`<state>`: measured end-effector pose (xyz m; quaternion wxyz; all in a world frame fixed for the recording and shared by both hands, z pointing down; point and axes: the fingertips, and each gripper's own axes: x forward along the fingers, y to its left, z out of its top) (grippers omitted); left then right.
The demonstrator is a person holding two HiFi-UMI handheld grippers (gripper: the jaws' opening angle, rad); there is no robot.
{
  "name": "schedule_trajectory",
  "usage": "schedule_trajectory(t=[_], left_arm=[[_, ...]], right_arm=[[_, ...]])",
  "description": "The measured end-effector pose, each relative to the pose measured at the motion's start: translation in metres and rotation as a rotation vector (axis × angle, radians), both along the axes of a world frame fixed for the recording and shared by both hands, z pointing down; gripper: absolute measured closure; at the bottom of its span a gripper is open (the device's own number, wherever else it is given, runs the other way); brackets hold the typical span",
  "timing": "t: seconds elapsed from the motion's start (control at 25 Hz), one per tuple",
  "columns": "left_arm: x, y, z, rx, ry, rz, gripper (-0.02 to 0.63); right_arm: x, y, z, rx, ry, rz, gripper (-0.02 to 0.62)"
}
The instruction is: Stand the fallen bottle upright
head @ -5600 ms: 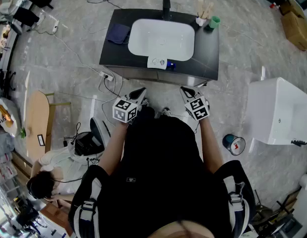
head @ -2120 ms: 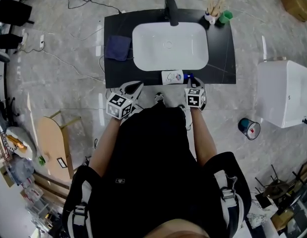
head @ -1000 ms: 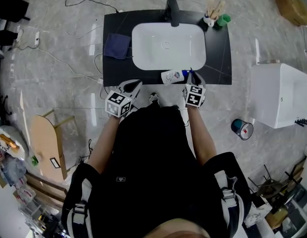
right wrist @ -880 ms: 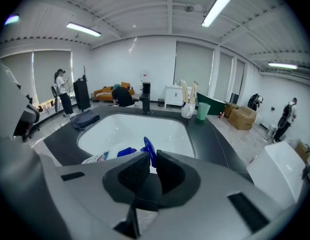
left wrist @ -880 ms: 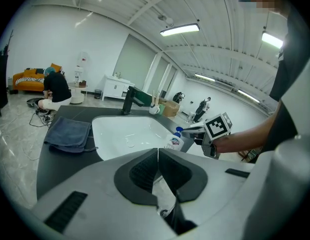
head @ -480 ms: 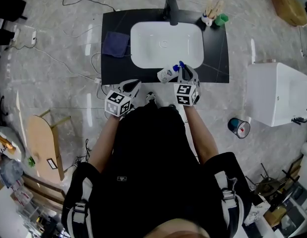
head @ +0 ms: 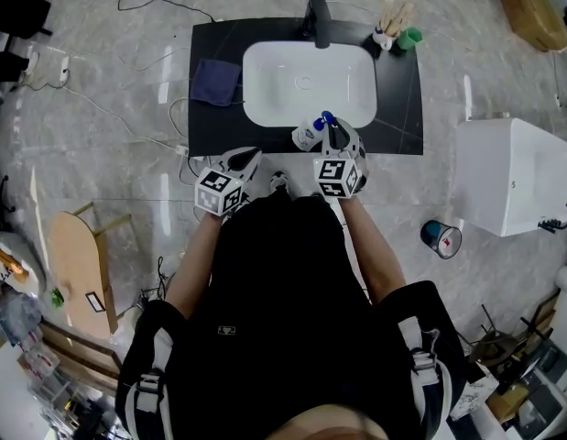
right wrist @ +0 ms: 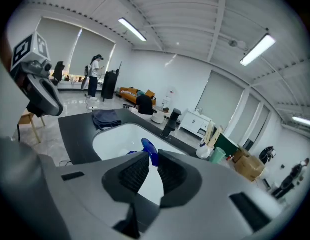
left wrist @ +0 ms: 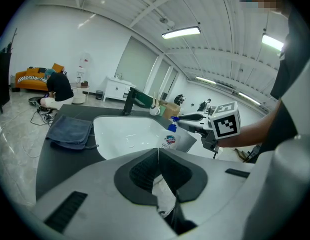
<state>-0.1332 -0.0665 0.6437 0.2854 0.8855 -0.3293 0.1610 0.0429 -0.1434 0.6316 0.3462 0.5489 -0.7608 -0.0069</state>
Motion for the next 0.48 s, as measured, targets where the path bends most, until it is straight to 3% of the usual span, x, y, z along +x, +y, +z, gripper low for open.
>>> schedule_trajectory(t=[0.32,0.48], left_arm=[[0.005,0.003,0.002,-0.011,-0.006,0.009,0.591],[0.008,0.004,0.003,-0.012,-0.006,0.016,0.591]], right_arm=[[-0.03,0.022,-0.011,0.15,0.186,-0.18,0.485],[-0.037,0.035,-0.011,0.198,0.225,-0.255,0.479]])
